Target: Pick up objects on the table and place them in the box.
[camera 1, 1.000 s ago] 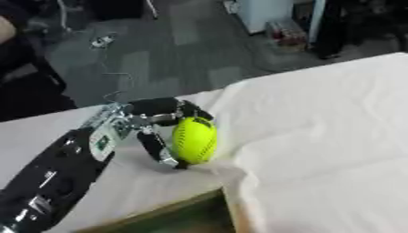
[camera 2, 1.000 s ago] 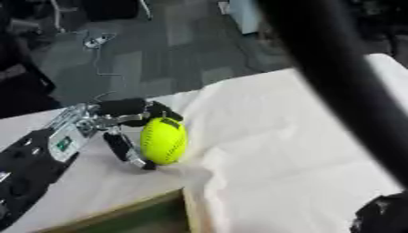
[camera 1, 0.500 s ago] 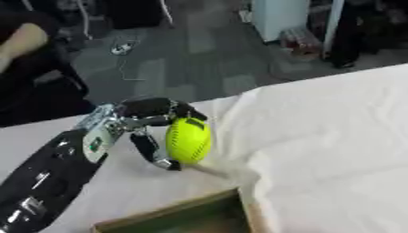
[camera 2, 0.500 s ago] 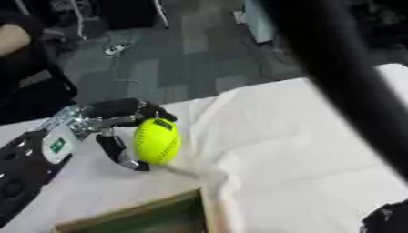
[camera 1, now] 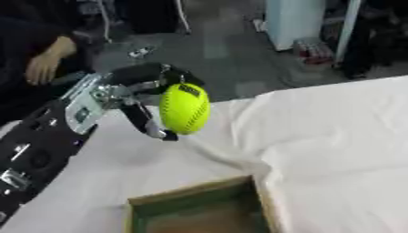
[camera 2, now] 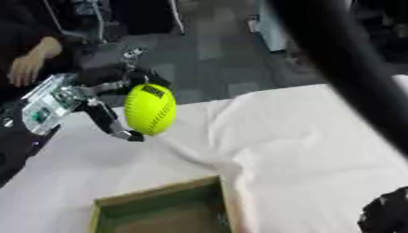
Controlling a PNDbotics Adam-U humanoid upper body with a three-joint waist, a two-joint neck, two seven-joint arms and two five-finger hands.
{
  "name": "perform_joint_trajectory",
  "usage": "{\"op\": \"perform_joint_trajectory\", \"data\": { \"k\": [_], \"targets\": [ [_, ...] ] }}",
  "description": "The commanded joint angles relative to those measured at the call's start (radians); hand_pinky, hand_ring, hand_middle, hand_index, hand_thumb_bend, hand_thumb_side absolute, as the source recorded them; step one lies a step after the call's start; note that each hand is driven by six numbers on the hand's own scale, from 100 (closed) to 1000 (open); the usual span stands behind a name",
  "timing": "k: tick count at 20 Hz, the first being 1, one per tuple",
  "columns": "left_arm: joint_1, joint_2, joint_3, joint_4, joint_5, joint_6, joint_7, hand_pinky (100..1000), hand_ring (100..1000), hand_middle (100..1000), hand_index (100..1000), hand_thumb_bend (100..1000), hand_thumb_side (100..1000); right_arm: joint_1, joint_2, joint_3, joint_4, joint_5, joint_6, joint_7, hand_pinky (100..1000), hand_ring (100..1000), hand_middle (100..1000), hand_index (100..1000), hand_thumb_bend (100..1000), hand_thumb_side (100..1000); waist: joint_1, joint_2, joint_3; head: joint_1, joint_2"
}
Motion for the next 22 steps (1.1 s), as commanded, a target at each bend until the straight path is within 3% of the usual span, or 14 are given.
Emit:
{"op": "perform_joint_trajectory", "data": {
  "k": [1, 7, 8, 9, 10, 16, 22],
  "targets": [
    [0.001, 0.049, -0.031, -0.066, 0.056, -0.024, -0.018, 100, 100, 197, 456, 100, 304, 0.009, -0.042, -0.009, -0.014, -0.023, -0.165, 0.155, 100, 387, 495, 586, 100, 937, -0.013, -0.041, 0.012, -0.019, 0.033],
    [0.039, 0.069, -0.095, -0.152, 0.164, -0.024, -0.081, 100, 100, 200, 460, 100, 322, 0.028, -0.087, -0.020, -0.014, -0.073, -0.189, 0.183, 100, 389, 492, 576, 100, 935, -0.012, -0.091, 0.022, -0.005, 0.125],
    [0.042, 0.068, -0.104, -0.158, 0.182, -0.024, -0.096, 100, 100, 201, 461, 100, 399, 0.030, -0.095, -0.022, -0.014, -0.081, -0.192, 0.188, 100, 389, 491, 574, 100, 935, -0.009, -0.100, 0.014, 0.002, 0.140],
    [0.045, 0.066, -0.113, -0.161, 0.201, -0.024, -0.114, 100, 100, 202, 462, 100, 343, 0.033, -0.101, -0.024, -0.014, -0.090, -0.195, 0.194, 100, 390, 491, 573, 100, 935, -0.008, -0.109, 0.007, 0.008, 0.153],
    [0.048, 0.061, -0.123, -0.162, 0.220, -0.024, -0.135, 100, 100, 203, 462, 100, 355, 0.038, -0.108, -0.026, -0.014, -0.099, -0.197, 0.199, 100, 390, 491, 573, 100, 935, -0.007, -0.119, 0.000, 0.015, 0.166],
    [0.067, 0.040, -0.199, -0.172, 0.315, -0.024, -0.306, 100, 100, 209, 466, 100, 429, 0.067, -0.125, -0.038, -0.014, -0.145, -0.199, 0.224, 100, 391, 489, 567, 100, 932, -0.014, -0.170, -0.016, 0.050, 0.231],
    [0.108, 0.042, -0.243, -0.155, 0.389, -0.024, -0.445, 100, 100, 213, 467, 100, 482, 0.080, -0.138, -0.057, -0.014, -0.193, -0.198, 0.236, 100, 393, 488, 561, 100, 928, -0.019, -0.206, -0.028, 0.066, 0.272]
  ]
}}
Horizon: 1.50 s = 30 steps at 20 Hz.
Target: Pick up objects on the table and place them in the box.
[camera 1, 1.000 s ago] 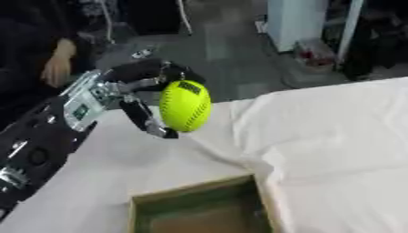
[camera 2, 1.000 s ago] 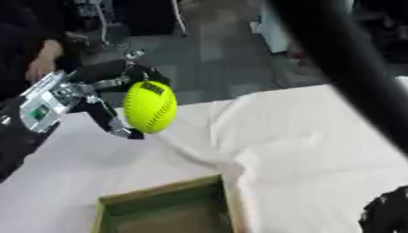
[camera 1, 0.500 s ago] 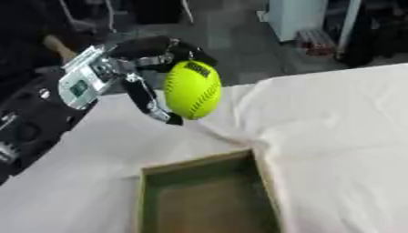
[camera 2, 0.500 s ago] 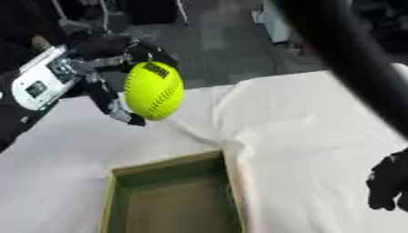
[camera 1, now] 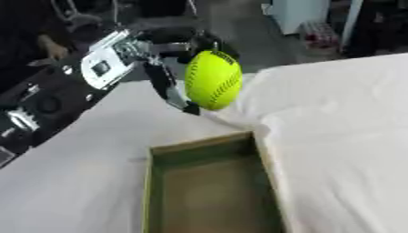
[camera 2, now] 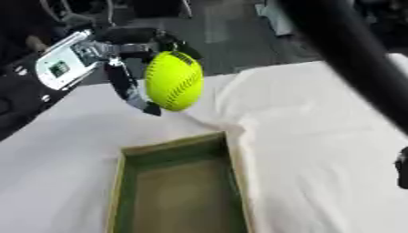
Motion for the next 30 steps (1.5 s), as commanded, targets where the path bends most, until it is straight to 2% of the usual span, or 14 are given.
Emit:
{"op": "perform_joint_trajectory", "data": {
  "k": [1, 9, 13, 14, 15, 16, 17, 18, 19, 22, 27, 28, 29, 30],
  "targets": [
    [0.002, 0.025, -0.004, 0.000, 0.046, -0.214, -0.266, 100, 100, 213, 468, 100, 491, 0.000, -0.032, -0.019, -0.013, -0.027, -0.213, 0.224, 100, 394, 487, 561, 100, 928, -0.009, -0.021, -0.004, 0.016, 0.013],
    [0.094, 0.063, -0.042, -0.037, 0.131, -0.214, -0.302, 100, 100, 223, 474, 100, 579, 0.003, -0.052, -0.038, -0.013, -0.078, -0.209, 0.237, 100, 395, 485, 555, 100, 920, -0.010, -0.047, -0.018, 0.039, 0.025],
    [0.144, 0.076, -0.075, -0.057, 0.156, -0.214, -0.329, 100, 100, 241, 483, 100, 583, 0.007, -0.069, -0.042, -0.013, -0.121, -0.217, 0.240, 100, 396, 484, 553, 100, 921, -0.014, -0.063, -0.024, 0.046, 0.024],
    [0.155, 0.080, -0.082, -0.072, 0.167, -0.214, -0.335, 100, 100, 278, 496, 100, 578, 0.008, -0.073, -0.045, -0.013, -0.128, -0.217, 0.243, 100, 397, 484, 552, 100, 922, -0.014, -0.067, -0.025, 0.045, 0.022],
    [0.166, 0.085, -0.088, -0.091, 0.179, -0.213, -0.338, 102, 266, 468, 629, 100, 660, 0.009, -0.077, -0.049, -0.013, -0.135, -0.217, 0.245, 100, 397, 484, 551, 100, 922, -0.015, -0.070, -0.025, 0.044, 0.020],
    [0.171, 0.096, -0.086, -0.112, 0.168, -0.214, -0.347, 510, 618, 721, 805, 100, 739, 0.010, -0.081, -0.052, -0.013, -0.140, -0.216, 0.248, 100, 397, 483, 551, 100, 922, -0.015, -0.074, -0.024, 0.041, 0.017],
    [0.177, 0.103, -0.081, -0.132, 0.141, -0.214, -0.353, 510, 618, 721, 805, 100, 739, 0.011, -0.084, -0.055, -0.013, -0.146, -0.216, 0.250, 100, 397, 483, 551, 100, 922, -0.016, -0.075, -0.023, 0.039, 0.014],
    [0.180, 0.113, -0.073, -0.148, 0.095, -0.214, -0.362, 926, 896, 960, 1000, 268, 900, 0.012, -0.086, -0.057, -0.013, -0.150, -0.214, 0.252, 100, 398, 486, 554, 100, 919, -0.017, -0.078, -0.022, 0.037, 0.012],
    [0.181, 0.118, -0.060, -0.168, 0.035, -0.214, -0.361, 1000, 976, 1000, 1000, 403, 983, 0.014, -0.087, -0.059, -0.013, -0.153, -0.213, 0.254, 100, 397, 487, 556, 100, 920, -0.018, -0.080, -0.020, 0.035, 0.011],
    [0.187, 0.133, -0.023, -0.234, -0.141, -0.214, -0.290, 1000, 1000, 1000, 1000, 581, 1000, 0.021, -0.087, -0.061, -0.013, -0.160, -0.207, 0.257, 100, 397, 488, 559, 100, 924, -0.021, -0.081, -0.014, 0.036, 0.011],
    [0.239, 0.169, 0.009, -0.278, -0.335, -0.213, -0.122, 1000, 1000, 1000, 1000, 626, 1000, 0.024, -0.086, -0.060, -0.013, -0.161, -0.203, 0.264, 100, 397, 488, 558, 100, 925, -0.024, -0.077, -0.005, 0.035, 0.011],
    [0.256, 0.177, 0.029, -0.286, -0.355, -0.207, -0.077, 1000, 1000, 1000, 1000, 525, 828, 0.025, -0.085, -0.060, -0.013, -0.161, -0.203, 0.265, 100, 397, 488, 560, 100, 925, -0.025, -0.074, 0.000, 0.033, 0.008],
    [0.283, 0.189, 0.059, -0.302, -0.365, -0.193, -0.018, 1000, 1000, 1000, 1000, 563, 857, 0.026, -0.083, -0.062, -0.013, -0.158, -0.203, 0.265, 100, 397, 488, 560, 100, 925, -0.025, -0.069, 0.004, 0.032, 0.002],
    [0.313, 0.200, 0.090, -0.320, -0.373, -0.171, 0.042, 1000, 990, 1000, 1000, 305, 694, 0.028, -0.081, -0.064, -0.013, -0.154, -0.203, 0.264, 100, 396, 489, 562, 100, 926, -0.026, -0.063, 0.008, 0.031, -0.004]
  ]
}}
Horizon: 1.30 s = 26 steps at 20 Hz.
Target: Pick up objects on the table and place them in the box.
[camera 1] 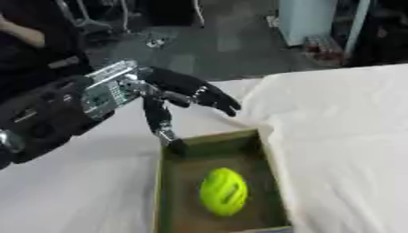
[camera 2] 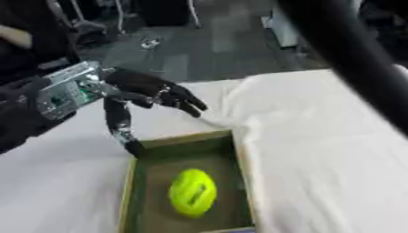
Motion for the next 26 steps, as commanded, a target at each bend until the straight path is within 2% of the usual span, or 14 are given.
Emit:
{"op": "perform_joint_trajectory", "data": {
  "k": [1, 2, 4, 6, 7, 8, 10, 11, 14, 15, 17, 22, 24, 26],
  "targets": [
    [0.071, 0.069, 0.123, -0.063, -0.028, -0.067, 0.056, 1000, 990, 1000, 1000, 305, 694, 0.003, -0.014, -0.020, -0.013, 0.012, -0.235, 0.231, 100, 396, 489, 562, 100, 926, -0.010, 0.009, 0.012, -0.006, -0.031],
    [0.117, 0.077, 0.169, -0.096, -0.022, -0.028, 0.126, 840, 857, 925, 936, 138, 542, 0.007, -0.011, -0.026, -0.013, 0.023, -0.238, 0.225, 100, 396, 489, 564, 100, 926, -0.012, 0.018, 0.017, -0.007, -0.041],
    [0.228, 0.057, 0.291, -0.173, 0.011, 0.077, 0.289, 613, 713, 835, 860, 100, 457, 0.021, -0.005, -0.053, -0.013, 0.064, -0.249, 0.200, 100, 396, 489, 565, 100, 925, -0.013, 0.045, 0.038, -0.016, -0.075],
    [0.326, 0.000, 0.394, -0.253, 0.032, 0.175, 0.427, 513, 627, 782, 812, 100, 444, 0.035, 0.001, -0.079, -0.013, 0.112, -0.267, 0.163, 100, 396, 490, 566, 100, 925, -0.012, 0.074, 0.066, -0.033, -0.109],
    [0.369, -0.043, 0.435, -0.289, 0.042, 0.218, 0.486, 504, 620, 778, 807, 100, 448, 0.046, 0.006, -0.092, -0.013, 0.141, -0.276, 0.142, 100, 396, 490, 566, 100, 925, -0.013, 0.086, 0.084, -0.043, -0.123],
    [0.400, -0.082, 0.463, -0.319, 0.050, 0.252, 0.530, 451, 578, 751, 780, 100, 502, 0.056, 0.012, -0.099, -0.013, 0.169, -0.283, 0.122, 100, 395, 490, 567, 100, 925, -0.016, 0.095, 0.099, -0.052, -0.136],
    [0.441, -0.179, 0.510, -0.376, 0.081, 0.306, 0.606, 397, 518, 689, 716, 100, 513, 0.082, 0.029, -0.113, -0.013, 0.227, -0.299, 0.079, 100, 395, 490, 568, 100, 925, -0.030, 0.108, 0.137, -0.081, -0.165],
    [0.446, -0.221, 0.531, -0.404, 0.087, 0.312, 0.641, 381, 492, 652, 684, 100, 494, 0.095, 0.040, -0.119, -0.013, 0.254, -0.306, 0.058, 100, 394, 491, 571, 100, 925, -0.039, 0.112, 0.155, -0.097, -0.179],
    [0.453, -0.340, 0.573, -0.460, 0.092, 0.306, 0.736, 319, 434, 599, 633, 100, 607, 0.123, 0.079, -0.125, -0.013, 0.327, -0.320, -0.002, 100, 394, 492, 575, 100, 925, -0.068, 0.122, 0.202, -0.143, -0.220],
    [0.443, -0.387, 0.585, -0.466, 0.098, 0.293, 0.767, 319, 428, 590, 619, 100, 640, 0.133, 0.095, -0.126, -0.013, 0.351, -0.323, -0.019, 100, 393, 493, 577, 100, 925, -0.079, 0.127, 0.218, -0.159, -0.233],
    [0.426, -0.444, 0.592, -0.471, 0.102, 0.250, 0.796, 330, 431, 588, 610, 100, 635, 0.145, 0.121, -0.123, -0.013, 0.397, -0.325, -0.051, 100, 392, 494, 581, 100, 927, -0.091, 0.135, 0.236, -0.168, -0.241],
    [0.428, -0.466, 0.572, -0.472, 0.117, 0.123, 0.765, 344, 436, 587, 604, 100, 611, 0.160, 0.134, -0.104, -0.013, 0.491, -0.338, -0.112, 100, 393, 492, 573, 100, 929, -0.102, 0.133, 0.233, -0.180, -0.236],
    [0.428, -0.469, 0.567, -0.472, 0.138, 0.106, 0.750, 345, 435, 585, 600, 100, 613, 0.174, 0.125, -0.104, -0.013, 0.514, -0.349, -0.131, 100, 395, 491, 569, 100, 927, -0.101, 0.119, 0.228, -0.191, -0.225],
    [0.413, -0.486, 0.562, -0.472, 0.174, 0.113, 0.746, 350, 431, 581, 595, 100, 637, 0.191, 0.107, -0.105, -0.013, 0.529, -0.359, -0.148, 100, 396, 490, 563, 100, 926, -0.096, 0.095, 0.226, -0.182, -0.203]
  ]
}}
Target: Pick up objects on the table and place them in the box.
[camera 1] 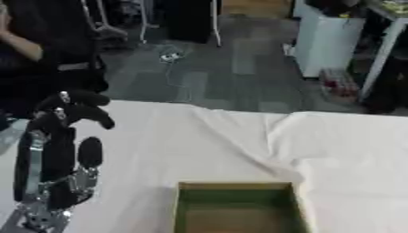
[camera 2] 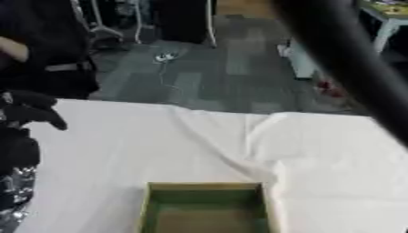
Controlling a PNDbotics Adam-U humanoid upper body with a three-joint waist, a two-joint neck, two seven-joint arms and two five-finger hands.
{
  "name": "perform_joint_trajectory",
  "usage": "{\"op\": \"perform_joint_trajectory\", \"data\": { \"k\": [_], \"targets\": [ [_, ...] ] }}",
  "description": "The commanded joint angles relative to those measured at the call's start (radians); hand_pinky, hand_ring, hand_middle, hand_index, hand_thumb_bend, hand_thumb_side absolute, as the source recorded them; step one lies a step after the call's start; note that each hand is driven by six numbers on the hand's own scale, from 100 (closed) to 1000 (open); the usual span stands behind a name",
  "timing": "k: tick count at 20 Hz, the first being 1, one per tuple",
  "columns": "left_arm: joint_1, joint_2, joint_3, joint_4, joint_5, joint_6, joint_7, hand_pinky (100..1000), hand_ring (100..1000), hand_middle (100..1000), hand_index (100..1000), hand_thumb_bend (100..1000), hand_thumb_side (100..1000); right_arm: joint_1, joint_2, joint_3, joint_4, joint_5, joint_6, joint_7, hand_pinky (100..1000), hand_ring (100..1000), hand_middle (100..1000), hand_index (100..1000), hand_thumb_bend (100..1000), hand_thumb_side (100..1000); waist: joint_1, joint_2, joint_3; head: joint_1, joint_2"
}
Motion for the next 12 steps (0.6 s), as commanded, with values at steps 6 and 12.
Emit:
{"op": "perform_joint_trajectory", "data": {
  "k": [6, 12],
  "targets": [
    [-0.010, 0.020, -0.039, -0.019, 0.145, -0.016, -0.072, 390, 444, 589, 598, 100, 624, 0.019, -0.091, -0.022, -0.013, 0.008, -0.127, 0.061, 100, 399, 485, 550, 100, 924, 0.018, -0.073, -0.007, -0.012, 0.059],
    [-0.028, 0.023, -0.039, -0.019, 0.203, 0.007, -0.118, 542, 527, 674, 645, 100, 652, 0.048, -0.097, -0.006, -0.013, 0.004, -0.127, 0.101, 100, 398, 487, 554, 100, 934, 0.016, -0.090, 0.008, -0.021, 0.038]
  ]
}}
